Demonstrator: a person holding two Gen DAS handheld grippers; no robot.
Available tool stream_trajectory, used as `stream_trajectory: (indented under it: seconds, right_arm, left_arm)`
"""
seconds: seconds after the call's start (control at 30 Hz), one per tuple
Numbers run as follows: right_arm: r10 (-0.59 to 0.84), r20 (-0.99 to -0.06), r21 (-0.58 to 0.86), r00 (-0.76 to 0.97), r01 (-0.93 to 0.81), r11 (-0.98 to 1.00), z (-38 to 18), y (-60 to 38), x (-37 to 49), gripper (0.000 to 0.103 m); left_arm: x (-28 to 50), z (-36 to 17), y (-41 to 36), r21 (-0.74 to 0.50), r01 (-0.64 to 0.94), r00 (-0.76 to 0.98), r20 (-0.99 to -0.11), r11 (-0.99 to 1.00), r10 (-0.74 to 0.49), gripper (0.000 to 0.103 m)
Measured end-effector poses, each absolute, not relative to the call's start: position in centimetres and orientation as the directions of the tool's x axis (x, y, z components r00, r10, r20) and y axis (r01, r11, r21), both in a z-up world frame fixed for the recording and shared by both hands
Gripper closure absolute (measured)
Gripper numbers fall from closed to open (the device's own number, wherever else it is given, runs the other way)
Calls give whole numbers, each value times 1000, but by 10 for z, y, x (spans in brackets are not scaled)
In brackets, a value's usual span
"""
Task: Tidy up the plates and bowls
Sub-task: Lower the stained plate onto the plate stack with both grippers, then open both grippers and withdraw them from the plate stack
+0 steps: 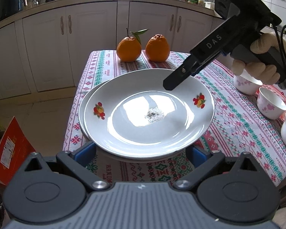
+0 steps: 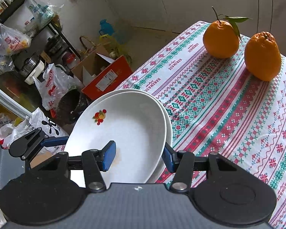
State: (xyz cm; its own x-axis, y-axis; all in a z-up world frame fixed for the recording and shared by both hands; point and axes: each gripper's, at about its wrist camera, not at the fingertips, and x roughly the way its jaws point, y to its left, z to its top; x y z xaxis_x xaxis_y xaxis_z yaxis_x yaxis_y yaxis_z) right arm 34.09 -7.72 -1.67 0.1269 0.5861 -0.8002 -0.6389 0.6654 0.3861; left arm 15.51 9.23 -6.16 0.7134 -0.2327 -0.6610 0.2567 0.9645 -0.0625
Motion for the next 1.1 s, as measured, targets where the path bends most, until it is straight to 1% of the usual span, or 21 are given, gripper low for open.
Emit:
stream_trajectory:
  seconds: [0.7, 0.83, 0.93, 0.97, 1.0, 1.03, 1.1]
  right_arm:
    - [573, -807, 362, 145, -645, 673, -18, -79, 337, 44]
    - [556, -817, 343, 155, -644, 684, -19, -81, 335, 43]
    - [563, -811, 348, 159, -643, 682, -18, -85, 333, 42]
    - [560, -812, 340, 166, -644, 685, -18, -85, 332, 41]
    - [555, -813, 331, 175, -645, 689, -17, -86, 329, 34]
    - [551, -814, 320, 185, -648, 691, -16, -86, 326, 24]
    - [546, -811, 295, 210, -660, 691, -12, -87, 318, 17]
  left_arm:
    - [154, -63, 90, -45, 259, 717, -660, 965, -223, 4]
    - [153, -63, 88, -31, 262, 720, -659, 965, -217, 3]
    - [153, -62, 89, -47, 259, 719, -658, 965, -225, 3]
    - [153, -62, 89, -44, 262, 719, -657, 964, -226, 3]
    - [152, -62, 88, -39, 265, 719, -658, 963, -224, 3]
    - [151, -61, 87, -33, 269, 718, -659, 963, -223, 3]
    - [148, -60, 85, -21, 277, 721, -657, 961, -222, 3]
